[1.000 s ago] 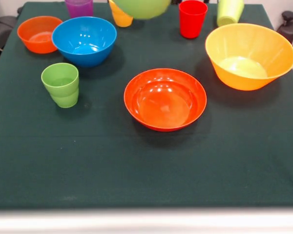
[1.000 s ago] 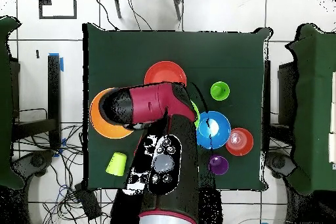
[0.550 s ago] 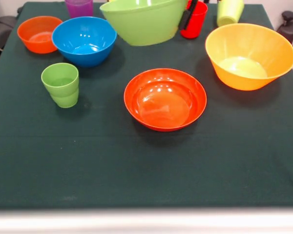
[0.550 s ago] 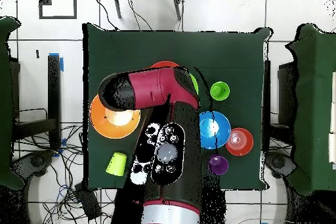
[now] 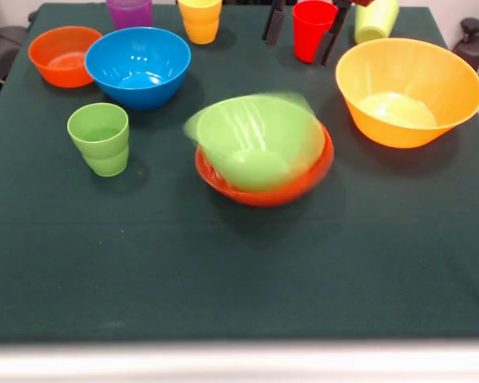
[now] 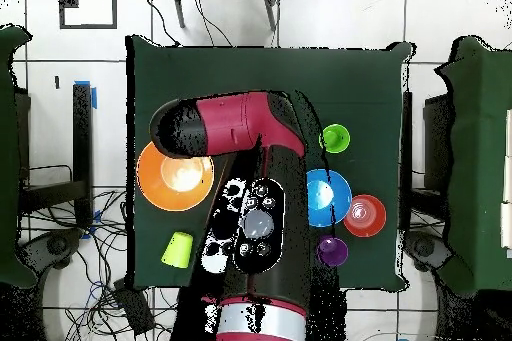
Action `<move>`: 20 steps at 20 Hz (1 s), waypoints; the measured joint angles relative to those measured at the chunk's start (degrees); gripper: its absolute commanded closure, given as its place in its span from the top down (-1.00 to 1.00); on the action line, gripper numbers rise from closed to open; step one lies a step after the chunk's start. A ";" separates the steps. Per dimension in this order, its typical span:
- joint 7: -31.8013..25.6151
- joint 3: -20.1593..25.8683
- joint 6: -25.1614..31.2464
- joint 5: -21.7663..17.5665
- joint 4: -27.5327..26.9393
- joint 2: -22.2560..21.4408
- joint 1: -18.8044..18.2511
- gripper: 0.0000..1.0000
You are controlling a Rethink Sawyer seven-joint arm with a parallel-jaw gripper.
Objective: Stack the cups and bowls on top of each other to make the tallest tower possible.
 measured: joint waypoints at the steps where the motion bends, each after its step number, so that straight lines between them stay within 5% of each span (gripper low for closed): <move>1: 0.00 0.02 0.00 0.23 -0.27 0.11 0.00 1.00; 20: 0.00 0.03 0.02 1.75 -2.52 0.44 0.04 1.00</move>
